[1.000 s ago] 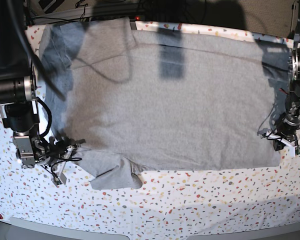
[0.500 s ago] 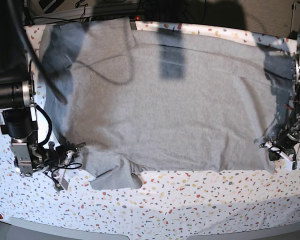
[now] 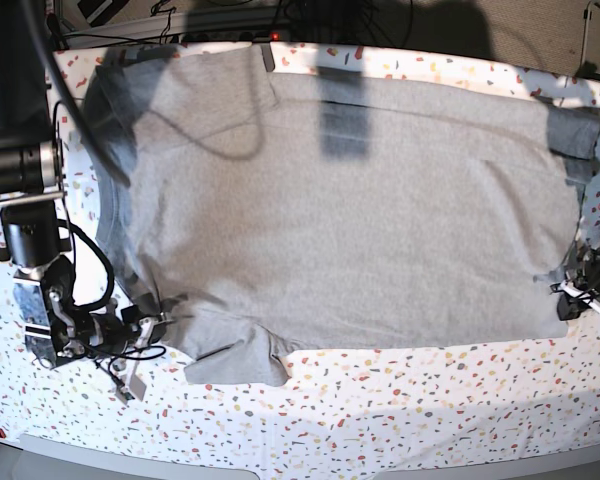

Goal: Fold the T-shirt properly
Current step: 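Lift the hem and fold it toward the collar with both grippers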

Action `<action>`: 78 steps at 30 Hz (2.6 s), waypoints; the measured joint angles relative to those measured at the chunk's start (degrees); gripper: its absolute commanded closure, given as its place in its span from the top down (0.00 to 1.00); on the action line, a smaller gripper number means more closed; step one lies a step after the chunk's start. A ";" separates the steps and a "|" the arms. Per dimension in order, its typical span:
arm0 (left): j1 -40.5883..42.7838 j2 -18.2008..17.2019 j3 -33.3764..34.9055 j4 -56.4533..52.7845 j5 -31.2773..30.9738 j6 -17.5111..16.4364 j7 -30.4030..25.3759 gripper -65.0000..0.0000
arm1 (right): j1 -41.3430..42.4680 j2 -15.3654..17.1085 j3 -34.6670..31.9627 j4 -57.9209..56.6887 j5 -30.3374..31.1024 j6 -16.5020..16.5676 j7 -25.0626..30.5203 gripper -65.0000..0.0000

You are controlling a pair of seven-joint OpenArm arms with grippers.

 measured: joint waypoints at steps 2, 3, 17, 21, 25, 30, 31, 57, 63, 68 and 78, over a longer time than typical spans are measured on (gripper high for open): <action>-0.02 -0.04 0.00 0.04 0.02 -0.04 0.39 0.00 | -2.99 1.16 0.00 4.76 4.17 -0.02 -0.72 0.00; 0.00 -0.11 0.00 0.04 0.00 -0.07 0.59 0.00 | -4.52 1.99 -0.02 7.15 6.82 -0.02 -1.33 0.00; 9.90 -2.27 -7.43 7.98 -2.82 -1.79 2.93 0.00 | -23.98 6.84 12.50 32.04 11.41 0.00 -5.46 0.00; 14.32 -2.58 -7.52 16.46 -2.86 -1.62 5.14 0.00 | -29.29 7.02 19.10 38.69 11.82 -0.02 -6.99 0.00; 18.29 -3.23 -7.41 25.31 -7.69 -1.75 10.82 0.00 | -33.55 6.69 24.39 44.59 13.03 0.00 -7.93 0.00; 23.08 -6.75 -7.39 34.82 -12.22 -1.73 13.09 0.00 | -37.83 6.86 29.62 50.62 15.23 0.00 -10.27 0.00; 23.91 -7.50 -7.39 36.52 -12.15 -1.73 13.14 0.00 | -38.58 6.86 30.21 51.67 15.17 0.02 -10.43 0.00; 32.50 -11.76 -15.78 47.76 -16.39 1.84 26.49 0.00 | -56.46 6.49 45.48 64.30 22.03 0.02 -15.37 0.00; 38.45 -11.65 -18.16 49.68 -16.35 1.90 27.23 0.00 | -57.31 3.87 45.48 64.30 22.01 0.02 -15.80 0.00; 44.41 -11.65 -23.39 56.00 -16.41 1.84 27.15 0.00 | -57.44 2.64 45.57 64.30 21.81 0.02 -17.40 0.00; 54.55 -11.76 -29.70 61.42 -16.44 1.66 27.04 0.00 | -61.00 2.43 45.68 64.35 21.81 0.00 -18.53 0.00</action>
